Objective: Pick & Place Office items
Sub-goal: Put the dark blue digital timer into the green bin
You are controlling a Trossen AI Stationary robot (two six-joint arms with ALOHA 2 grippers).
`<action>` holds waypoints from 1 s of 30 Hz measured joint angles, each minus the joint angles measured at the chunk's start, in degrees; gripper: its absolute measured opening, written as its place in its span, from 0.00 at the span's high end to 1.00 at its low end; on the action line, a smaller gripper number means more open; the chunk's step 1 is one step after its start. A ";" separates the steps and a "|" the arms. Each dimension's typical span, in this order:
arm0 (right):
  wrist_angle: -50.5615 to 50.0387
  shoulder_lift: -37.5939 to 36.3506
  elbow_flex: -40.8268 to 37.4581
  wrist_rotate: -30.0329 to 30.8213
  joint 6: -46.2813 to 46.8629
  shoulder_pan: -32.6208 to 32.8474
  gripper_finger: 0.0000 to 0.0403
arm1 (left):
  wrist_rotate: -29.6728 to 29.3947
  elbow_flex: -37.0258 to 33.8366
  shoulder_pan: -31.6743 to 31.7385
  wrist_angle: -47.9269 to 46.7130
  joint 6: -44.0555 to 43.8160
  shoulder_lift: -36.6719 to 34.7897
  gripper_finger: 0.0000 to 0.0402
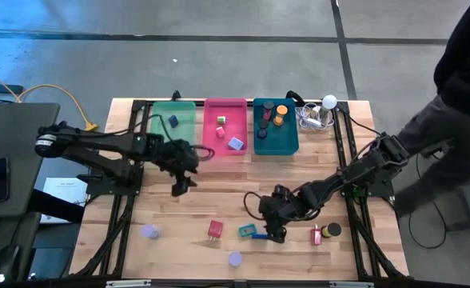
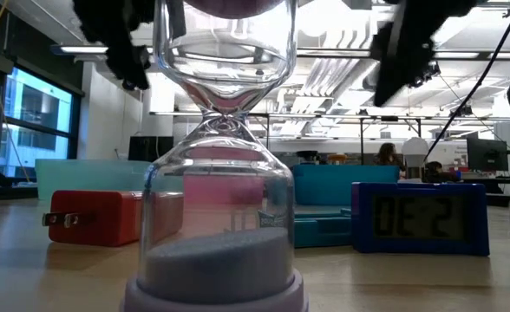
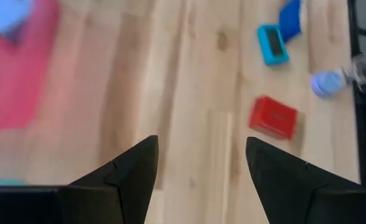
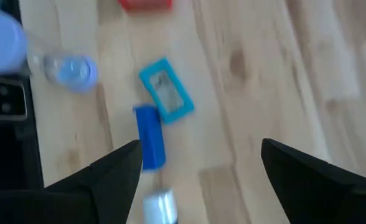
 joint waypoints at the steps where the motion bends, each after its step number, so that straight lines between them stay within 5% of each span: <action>1: -0.93 0.00 0.00 -0.58 0.94 0.39 0.21 | 0.00 -0.04 -1.24 -0.22 -0.64 0.00 0.41; 9: -2.72 0.00 0.00 -4.88 1.47 6.60 0.21 | -5.76 -0.44 -11.20 0.17 -6.08 0.26 0.41; 18: -2.52 0.98 0.00 11.16 -2.12 9.81 0.21 | -14.89 -0.50 -19.49 4.97 -7.79 0.59 0.41; 30: 3.54 8.48 0.00 2.72 -3.75 7.30 0.27 | -16.11 -0.59 -21.61 6.80 -7.77 3.03 0.41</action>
